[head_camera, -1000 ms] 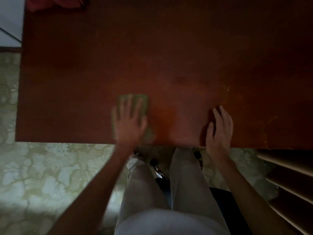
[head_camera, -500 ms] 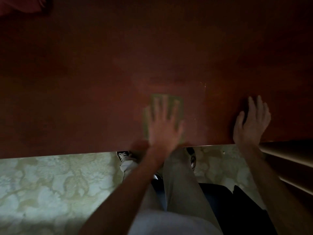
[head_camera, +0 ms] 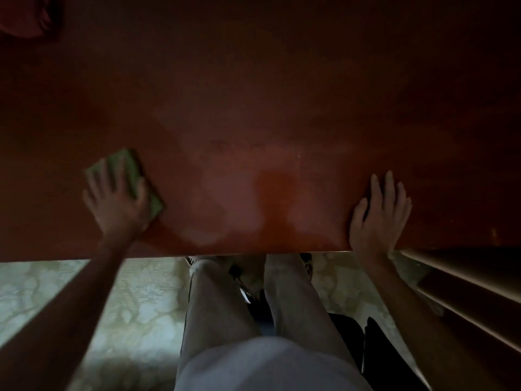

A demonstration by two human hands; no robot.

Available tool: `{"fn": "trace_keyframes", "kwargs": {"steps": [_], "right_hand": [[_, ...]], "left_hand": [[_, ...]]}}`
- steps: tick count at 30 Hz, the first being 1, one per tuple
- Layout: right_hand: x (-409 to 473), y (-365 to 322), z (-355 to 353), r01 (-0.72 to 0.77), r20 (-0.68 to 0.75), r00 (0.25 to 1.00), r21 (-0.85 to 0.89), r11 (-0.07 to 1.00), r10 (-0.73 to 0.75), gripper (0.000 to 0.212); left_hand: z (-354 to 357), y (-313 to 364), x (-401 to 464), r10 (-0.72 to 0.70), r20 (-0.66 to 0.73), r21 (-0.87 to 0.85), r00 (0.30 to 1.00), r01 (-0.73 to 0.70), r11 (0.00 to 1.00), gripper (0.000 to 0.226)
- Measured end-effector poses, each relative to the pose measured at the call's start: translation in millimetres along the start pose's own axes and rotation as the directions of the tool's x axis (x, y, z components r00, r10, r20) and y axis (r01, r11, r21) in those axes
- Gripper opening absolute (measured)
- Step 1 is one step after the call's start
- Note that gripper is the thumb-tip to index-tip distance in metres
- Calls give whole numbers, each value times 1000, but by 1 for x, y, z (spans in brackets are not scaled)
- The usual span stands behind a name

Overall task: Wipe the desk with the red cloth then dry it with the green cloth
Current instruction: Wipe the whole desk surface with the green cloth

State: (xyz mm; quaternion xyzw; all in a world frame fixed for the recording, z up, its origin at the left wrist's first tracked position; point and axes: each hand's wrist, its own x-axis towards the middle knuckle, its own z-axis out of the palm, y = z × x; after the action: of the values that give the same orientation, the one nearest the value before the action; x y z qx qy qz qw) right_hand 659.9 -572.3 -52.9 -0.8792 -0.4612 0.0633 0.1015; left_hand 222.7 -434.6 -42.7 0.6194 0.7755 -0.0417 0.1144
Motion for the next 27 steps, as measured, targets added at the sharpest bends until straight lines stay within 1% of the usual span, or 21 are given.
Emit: {"fn": "trace_keyframes", "kwargs": {"steps": [2, 4, 5, 6, 7, 8, 9, 10, 12, 13, 15, 18, 19, 20, 21, 22, 23, 24, 25, 26, 27], "right_hand": [[0, 0, 1, 3, 3, 1000, -1, 1000, -3, 49], [0, 0, 1, 10, 0, 1000, 8, 1000, -10, 48], [1, 1, 1, 11, -3, 1000, 13, 1000, -11, 48], [1, 3, 2, 13, -4, 1000, 12, 1000, -13, 48], [0, 3, 2, 16, -7, 1000, 9, 1000, -16, 48], [0, 3, 2, 19, -9, 1000, 5, 1000, -19, 47], [1, 2, 2, 19, -12, 1000, 9, 1000, -19, 47], [2, 2, 3, 17, -12, 1000, 24, 1000, -17, 47], [2, 3, 2, 10, -18, 1000, 85, 996, -8, 47], [1, 3, 1, 6, -28, 1000, 128, 992, -2, 47], [-1, 6, 1, -10, -54, 998, 231, 973, 24, 49], [-1, 10, 3, -23, -91, 994, 323, 946, 55, 50], [-1, 10, 4, -20, -106, 993, 318, 948, 56, 49], [-1, 9, 5, -12, -121, 991, 303, 953, 51, 48], [-1, 9, 6, -5, -130, 991, 287, 958, 44, 46], [-2, 10, 6, 0, -135, 990, 273, 962, 38, 45], [-2, 10, 7, 7, -141, 990, 256, 967, 30, 45], [-1, 9, 7, 15, -144, 989, 238, 971, 21, 45], [-1, 9, 7, 20, -141, 990, 225, 974, 13, 45], [0, 10, 7, 20, -132, 991, 217, 976, 9, 45], [1, 10, 7, 17, -123, 992, 210, 978, 9, 45]], "left_hand": [[-4, -7, 18, -140, -26, -17, 990, 139, 990, 69], [-4, 16, 37, -239, -57, -38, 969, 237, 971, 68], [-3, 35, 46, -262, -67, -53, 963, 259, 964, 69], [-1, 59, 50, -248, -76, -59, 966, 244, 968, 69], [2, 85, 49, -181, -81, -49, 980, 178, 983, 68], [8, 115, 42, -60, -89, -21, 994, 59, 998, 66], [14, 146, 29, 95, -86, 18, 992, -94, 995, 64], [21, 176, 12, 264, -71, 60, 962, -260, 964, 63], [38, 225, -31, 561, -34, 135, 827, -553, 822, 61], [46, 242, -54, 662, -21, 153, 749, -652, 742, 61], [60, 264, -101, 792, 14, 127, 610, -787, 604, 59], [64, 278, -151, 925, 143, 21, 352, -936, 352, 55], [64, 275, -151, 939, 142, -16, 313, -948, 318, 55], [59, 267, -142, 936, 96, -31, 339, -939, 343, 55], [59, 249, -124, 908, 55, -24, 414, -909, 416, 56], [62, 222, -97, 847, 47, 14, 529, -848, 529, 59], [69, 186, -60, 749, 71, 77, 659, -752, 655, 63], [75, 141, -19, 602, 98, 154, 792, -610, 777, 67], [75, 98, 18, 434, 92, 201, 896, -443, 874, 70], [66, 60, 44, 285, 70, 199, 956, -294, 935, 72], [55, 29, 59, 183, 35, 151, 982, -186, 971, 70]]}}
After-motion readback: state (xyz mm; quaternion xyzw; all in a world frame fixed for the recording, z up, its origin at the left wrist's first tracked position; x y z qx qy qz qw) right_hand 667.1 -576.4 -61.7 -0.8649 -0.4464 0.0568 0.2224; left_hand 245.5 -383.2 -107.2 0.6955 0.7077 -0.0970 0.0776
